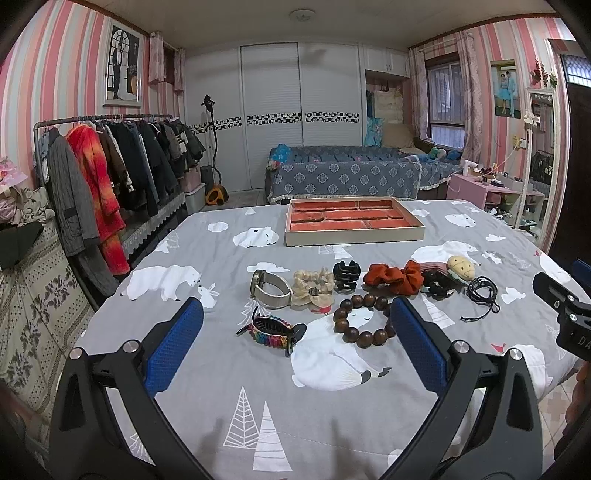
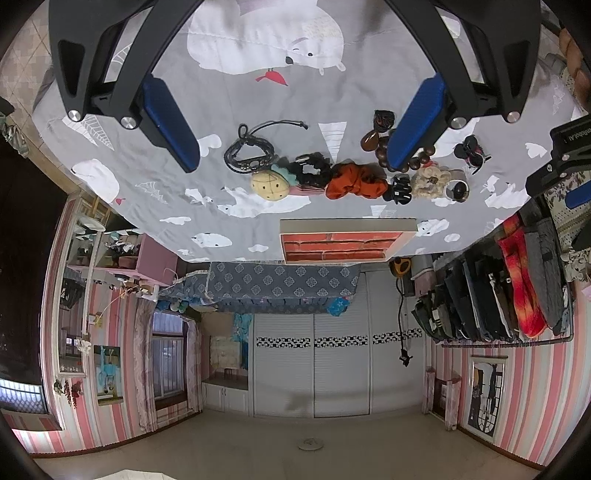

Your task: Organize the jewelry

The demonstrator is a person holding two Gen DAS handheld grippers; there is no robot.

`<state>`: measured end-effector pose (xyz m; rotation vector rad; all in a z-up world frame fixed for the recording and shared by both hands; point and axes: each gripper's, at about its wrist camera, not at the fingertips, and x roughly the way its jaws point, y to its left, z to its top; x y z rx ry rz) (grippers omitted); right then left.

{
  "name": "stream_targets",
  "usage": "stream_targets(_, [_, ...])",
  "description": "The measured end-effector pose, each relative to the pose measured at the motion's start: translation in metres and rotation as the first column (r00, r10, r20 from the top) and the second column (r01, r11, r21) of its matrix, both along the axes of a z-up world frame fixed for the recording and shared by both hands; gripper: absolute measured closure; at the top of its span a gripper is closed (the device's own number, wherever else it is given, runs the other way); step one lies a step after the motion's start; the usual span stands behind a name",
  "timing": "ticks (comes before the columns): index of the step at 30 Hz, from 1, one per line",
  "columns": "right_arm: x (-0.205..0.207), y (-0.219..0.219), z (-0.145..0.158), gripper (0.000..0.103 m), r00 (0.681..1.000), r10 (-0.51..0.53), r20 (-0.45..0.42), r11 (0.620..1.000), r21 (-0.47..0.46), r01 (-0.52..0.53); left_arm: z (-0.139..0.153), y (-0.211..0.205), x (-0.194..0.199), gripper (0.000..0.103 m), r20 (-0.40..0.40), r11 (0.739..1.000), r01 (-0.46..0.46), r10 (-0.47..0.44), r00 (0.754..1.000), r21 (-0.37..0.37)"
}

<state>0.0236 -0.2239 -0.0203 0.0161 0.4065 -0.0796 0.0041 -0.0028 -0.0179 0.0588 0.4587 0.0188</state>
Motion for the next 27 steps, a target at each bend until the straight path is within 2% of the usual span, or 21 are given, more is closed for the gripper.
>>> stream_targets(27, [-0.0040, -0.0011, 0.0043, 0.004, 1.000, -0.006, 0.017, 1.000, -0.011, 0.006, 0.0002, 0.0034, 0.0018, 0.005, 0.002, 1.000, -0.003, 0.003, 1.000, -0.003])
